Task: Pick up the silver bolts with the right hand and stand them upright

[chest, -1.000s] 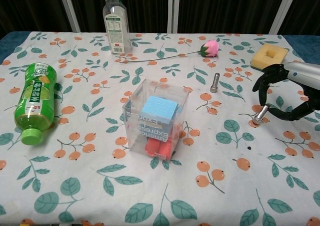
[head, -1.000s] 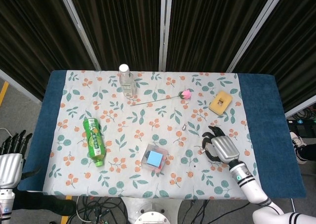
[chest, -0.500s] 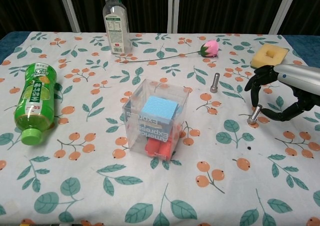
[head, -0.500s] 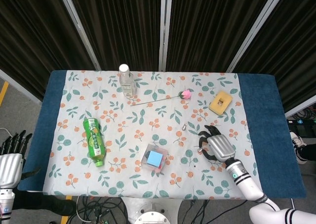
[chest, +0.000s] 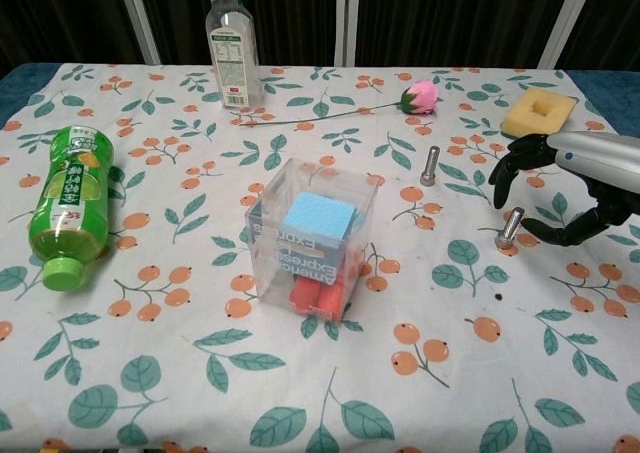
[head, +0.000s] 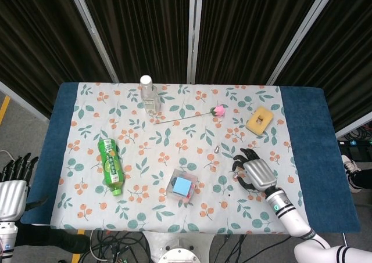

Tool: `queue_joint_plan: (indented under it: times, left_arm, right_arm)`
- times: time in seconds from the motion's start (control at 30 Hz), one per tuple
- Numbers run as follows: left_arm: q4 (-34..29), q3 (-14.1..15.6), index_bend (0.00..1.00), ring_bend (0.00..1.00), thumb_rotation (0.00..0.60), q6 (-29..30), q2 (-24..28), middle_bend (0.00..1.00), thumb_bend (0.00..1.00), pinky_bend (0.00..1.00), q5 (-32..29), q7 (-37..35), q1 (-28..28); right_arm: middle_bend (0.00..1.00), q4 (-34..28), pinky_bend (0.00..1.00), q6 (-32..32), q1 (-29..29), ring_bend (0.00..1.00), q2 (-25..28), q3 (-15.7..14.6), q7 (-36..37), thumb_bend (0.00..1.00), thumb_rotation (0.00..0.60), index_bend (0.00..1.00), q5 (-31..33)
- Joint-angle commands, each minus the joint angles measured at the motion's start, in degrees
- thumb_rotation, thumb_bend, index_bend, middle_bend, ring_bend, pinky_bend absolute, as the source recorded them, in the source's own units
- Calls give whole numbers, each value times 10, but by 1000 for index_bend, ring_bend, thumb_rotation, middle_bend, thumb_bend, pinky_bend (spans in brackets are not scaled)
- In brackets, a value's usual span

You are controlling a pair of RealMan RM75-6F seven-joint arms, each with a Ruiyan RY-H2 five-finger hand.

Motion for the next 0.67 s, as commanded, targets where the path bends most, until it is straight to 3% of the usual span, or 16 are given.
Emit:
queue_joint_plan:
  times: [0.03,0.23,0.43,0.67]
  left_arm:
    - [-1,-1,88,0,600,0,1,0,60,0,0,1,-1]
    - [-5,-2,88,0,600,0,4,0,61,0,6,-7,-4]
    - [-8,-3,88,0,600,-1,4,0,60,0,11,-9,-8]
    - [-14,-5,88,0,600,-2,3,0,61,0,13,-2,-12]
  right_arm:
    - [159,-14,0,26,-9,0,15,0,0,237,600,212,-15]
    - [140,-53,0,142,-67,0,81,4,28,213,600,154,-52]
    - [128,-56,0,243,-142,0,141,-18,85,240,600,153,-80]
    - [105,-47,0,303,-202,0,173,-47,158,240,600,140,-115]
